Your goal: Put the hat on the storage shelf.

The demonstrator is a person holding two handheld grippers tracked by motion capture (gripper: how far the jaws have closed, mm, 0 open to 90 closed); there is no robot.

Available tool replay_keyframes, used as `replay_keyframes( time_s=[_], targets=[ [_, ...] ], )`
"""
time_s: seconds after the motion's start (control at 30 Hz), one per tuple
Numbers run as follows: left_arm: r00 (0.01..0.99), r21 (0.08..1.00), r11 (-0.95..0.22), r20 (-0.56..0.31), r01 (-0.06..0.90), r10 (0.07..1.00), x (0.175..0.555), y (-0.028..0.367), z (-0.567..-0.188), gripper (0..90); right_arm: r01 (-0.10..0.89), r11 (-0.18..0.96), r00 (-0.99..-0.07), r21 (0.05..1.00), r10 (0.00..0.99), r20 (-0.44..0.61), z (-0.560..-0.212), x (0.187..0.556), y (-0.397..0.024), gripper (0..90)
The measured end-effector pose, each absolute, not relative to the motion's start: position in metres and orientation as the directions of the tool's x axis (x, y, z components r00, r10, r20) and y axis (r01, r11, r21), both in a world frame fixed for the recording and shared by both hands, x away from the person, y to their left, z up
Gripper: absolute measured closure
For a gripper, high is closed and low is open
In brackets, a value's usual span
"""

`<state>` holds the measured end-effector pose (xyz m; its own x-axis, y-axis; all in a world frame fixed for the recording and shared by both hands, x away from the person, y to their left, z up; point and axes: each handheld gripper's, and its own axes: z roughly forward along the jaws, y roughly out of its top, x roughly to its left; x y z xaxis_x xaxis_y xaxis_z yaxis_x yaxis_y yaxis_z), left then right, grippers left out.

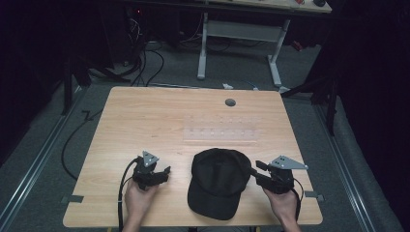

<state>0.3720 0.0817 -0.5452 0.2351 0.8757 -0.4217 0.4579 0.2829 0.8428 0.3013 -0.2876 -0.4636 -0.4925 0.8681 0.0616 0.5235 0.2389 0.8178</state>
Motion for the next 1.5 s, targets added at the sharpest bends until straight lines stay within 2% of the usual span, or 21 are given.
replay_keyframes(
  time_s=[0.5, 1.07, 1.37, 1.47, 1.5],
  targets=[
    [0.237, 0.841, 0.285, -0.426, 0.46, 0.873, 0.372, 0.082, -0.545, 29.7, 0.54, 0.255, -0.537, 0.802, 0.838, 0.095, -0.462, 0.315, -0.265, 57.8],
    [0.249, 0.848, 0.259, -0.404, 0.462, 0.88, 0.37, 0.079, -0.546, 26.3, 0.567, 0.258, -0.521, 0.782, 0.848, 0.098, -0.47, 0.329, -0.248, 61.6],
    [0.252, 0.85, 0.251, -0.398, 0.462, 0.882, 0.37, 0.079, -0.547, 25.7, 0.582, 0.199, -0.498, 0.789, 0.854, 0.151, -0.476, 0.333, -0.253, 71.0],
    [0.252, 0.851, 0.25, -0.397, 0.462, 0.883, 0.37, 0.079, -0.547, 25.7, 0.572, 0.202, -0.503, 0.795, 0.852, 0.146, -0.477, 0.333, -0.254, 73.1],
    [0.252, 0.851, 0.25, -0.396, 0.462, 0.883, 0.37, 0.079, -0.547, 25.7, 0.561, 0.208, -0.508, 0.802, 0.851, 0.135, -0.479, 0.332, -0.253, 76.3]
  ],
)
